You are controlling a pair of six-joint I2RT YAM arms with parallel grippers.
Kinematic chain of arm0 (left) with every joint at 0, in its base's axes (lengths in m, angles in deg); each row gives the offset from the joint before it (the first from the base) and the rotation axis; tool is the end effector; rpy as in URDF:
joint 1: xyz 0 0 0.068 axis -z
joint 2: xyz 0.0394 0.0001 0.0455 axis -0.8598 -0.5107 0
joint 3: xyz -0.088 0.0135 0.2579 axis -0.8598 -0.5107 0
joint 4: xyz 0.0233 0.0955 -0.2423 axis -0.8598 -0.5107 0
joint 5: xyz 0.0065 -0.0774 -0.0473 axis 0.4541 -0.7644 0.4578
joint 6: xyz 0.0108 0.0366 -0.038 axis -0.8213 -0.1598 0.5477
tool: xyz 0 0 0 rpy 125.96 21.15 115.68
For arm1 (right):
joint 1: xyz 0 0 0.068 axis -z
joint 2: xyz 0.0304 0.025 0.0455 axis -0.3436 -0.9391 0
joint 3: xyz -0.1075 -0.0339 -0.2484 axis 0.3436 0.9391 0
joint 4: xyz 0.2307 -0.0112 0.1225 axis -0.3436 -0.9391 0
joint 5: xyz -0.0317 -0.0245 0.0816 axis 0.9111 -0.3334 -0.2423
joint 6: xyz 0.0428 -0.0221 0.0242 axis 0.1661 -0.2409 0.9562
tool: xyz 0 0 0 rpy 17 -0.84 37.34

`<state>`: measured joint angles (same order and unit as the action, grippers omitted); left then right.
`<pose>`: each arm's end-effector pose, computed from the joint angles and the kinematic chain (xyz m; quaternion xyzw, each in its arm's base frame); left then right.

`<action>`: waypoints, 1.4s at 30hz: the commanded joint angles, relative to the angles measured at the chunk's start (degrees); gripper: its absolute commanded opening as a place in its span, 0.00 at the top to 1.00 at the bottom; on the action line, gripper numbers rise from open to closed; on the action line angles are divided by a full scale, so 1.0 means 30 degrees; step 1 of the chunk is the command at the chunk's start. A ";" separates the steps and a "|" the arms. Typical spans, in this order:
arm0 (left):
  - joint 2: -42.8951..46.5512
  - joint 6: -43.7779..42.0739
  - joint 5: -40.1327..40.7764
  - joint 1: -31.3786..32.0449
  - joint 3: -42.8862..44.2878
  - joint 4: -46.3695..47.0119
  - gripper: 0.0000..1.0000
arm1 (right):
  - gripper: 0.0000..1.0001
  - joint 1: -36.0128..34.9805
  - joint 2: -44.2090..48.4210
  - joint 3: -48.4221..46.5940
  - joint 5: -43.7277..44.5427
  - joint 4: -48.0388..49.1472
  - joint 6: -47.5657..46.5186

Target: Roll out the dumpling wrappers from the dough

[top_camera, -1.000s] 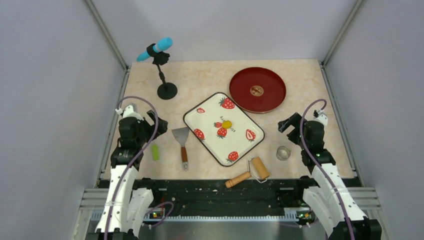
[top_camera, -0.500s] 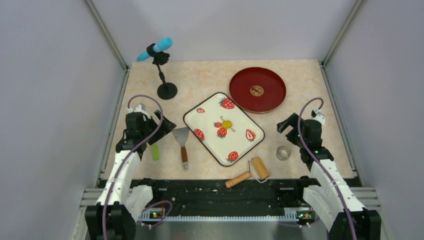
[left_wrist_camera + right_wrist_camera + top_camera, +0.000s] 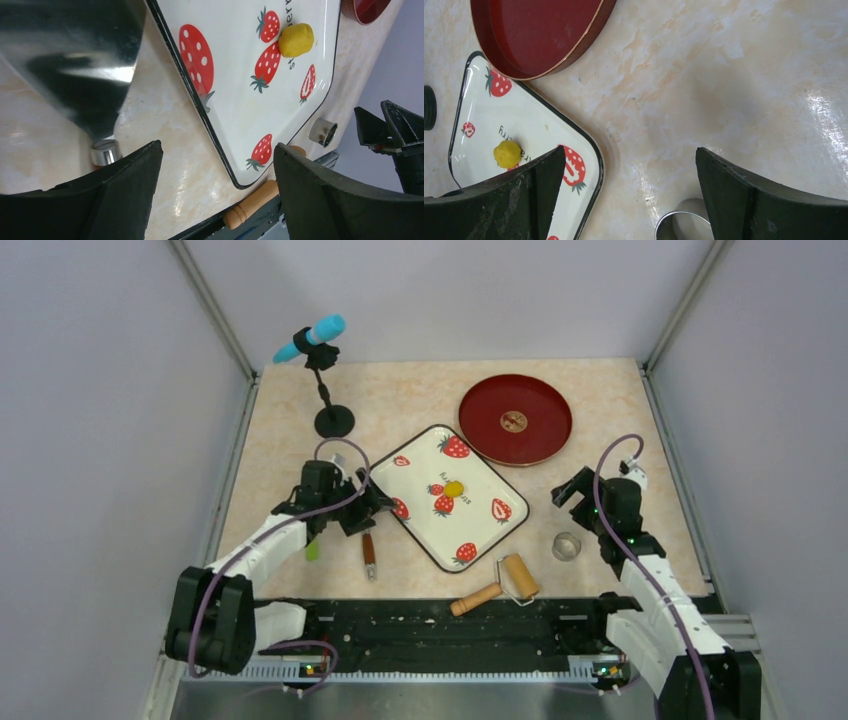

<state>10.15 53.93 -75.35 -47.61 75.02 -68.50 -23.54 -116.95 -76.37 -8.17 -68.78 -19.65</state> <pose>0.2208 -0.0600 0.1902 -0.1980 0.8896 -0.3418 0.2292 0.1774 0.0097 0.1950 0.2758 0.8360 0.1608 0.4462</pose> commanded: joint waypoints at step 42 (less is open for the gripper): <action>-0.7587 0.7452 0.0697 0.2523 -0.0760 0.7988 1.00 | 0.01 0.0166 -0.1014 -0.0637 -0.0359 0.0649 0.0086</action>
<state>-13.76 72.16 -77.71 -41.07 75.27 -48.68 -23.54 -119.60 -76.37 -9.01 -68.70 -19.58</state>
